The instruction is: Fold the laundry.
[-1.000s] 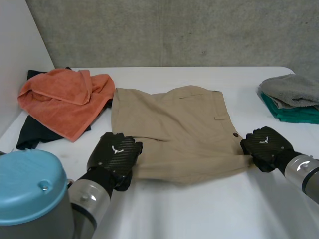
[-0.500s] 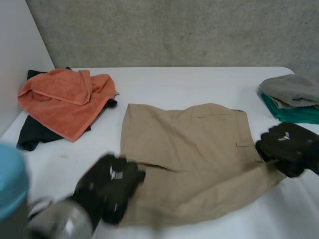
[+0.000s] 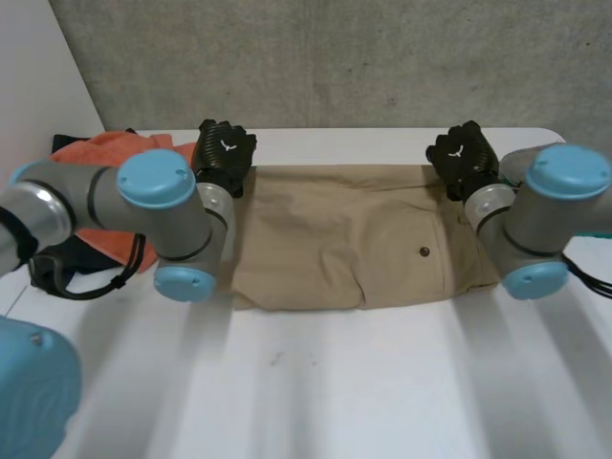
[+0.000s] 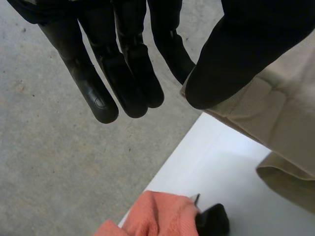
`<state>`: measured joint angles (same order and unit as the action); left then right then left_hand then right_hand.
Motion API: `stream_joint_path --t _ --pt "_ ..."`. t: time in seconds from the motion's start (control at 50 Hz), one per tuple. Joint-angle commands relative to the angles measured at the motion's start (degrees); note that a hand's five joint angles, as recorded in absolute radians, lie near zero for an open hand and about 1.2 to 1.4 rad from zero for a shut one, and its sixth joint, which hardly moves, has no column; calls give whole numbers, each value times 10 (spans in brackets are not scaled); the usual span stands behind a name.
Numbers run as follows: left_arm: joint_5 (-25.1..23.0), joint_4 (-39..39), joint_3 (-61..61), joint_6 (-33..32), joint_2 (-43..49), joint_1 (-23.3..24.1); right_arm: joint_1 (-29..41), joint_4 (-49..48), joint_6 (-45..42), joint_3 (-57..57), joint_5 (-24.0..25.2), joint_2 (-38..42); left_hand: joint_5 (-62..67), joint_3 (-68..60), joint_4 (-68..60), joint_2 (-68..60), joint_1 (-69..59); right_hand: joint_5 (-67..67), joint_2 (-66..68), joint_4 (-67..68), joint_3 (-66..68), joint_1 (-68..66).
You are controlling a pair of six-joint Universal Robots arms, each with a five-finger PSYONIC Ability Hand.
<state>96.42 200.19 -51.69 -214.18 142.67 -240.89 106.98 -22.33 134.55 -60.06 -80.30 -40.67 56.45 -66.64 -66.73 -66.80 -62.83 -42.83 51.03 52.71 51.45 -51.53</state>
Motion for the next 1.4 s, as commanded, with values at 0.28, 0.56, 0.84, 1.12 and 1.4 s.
stream_joint_path --t 0.28,0.56,0.84,1.12,1.4 --pt "-2 92 -190 1 -108 32 -41 178 139 -200 23 -184 -565 566 567 568 528 386 -368 -384 -372 373" --pt "0 89 -265 24 -133 33 -77 122 117 -252 70 -120 -565 566 567 568 528 -61 79 62 74 -74" --pt "1 86 -307 32 -207 39 -148 116 -1 -288 -7 -236 -565 566 567 568 528 -272 290 273 286 -285" --pt "2 86 -348 50 -245 38 82 -20 -141 -275 129 -222 -565 566 567 568 528 -272 290 273 286 -285" --pt "1 92 -344 68 -261 35 161 -66 -236 -326 270 -162 -565 566 567 568 528 299 -281 -298 -286 286"
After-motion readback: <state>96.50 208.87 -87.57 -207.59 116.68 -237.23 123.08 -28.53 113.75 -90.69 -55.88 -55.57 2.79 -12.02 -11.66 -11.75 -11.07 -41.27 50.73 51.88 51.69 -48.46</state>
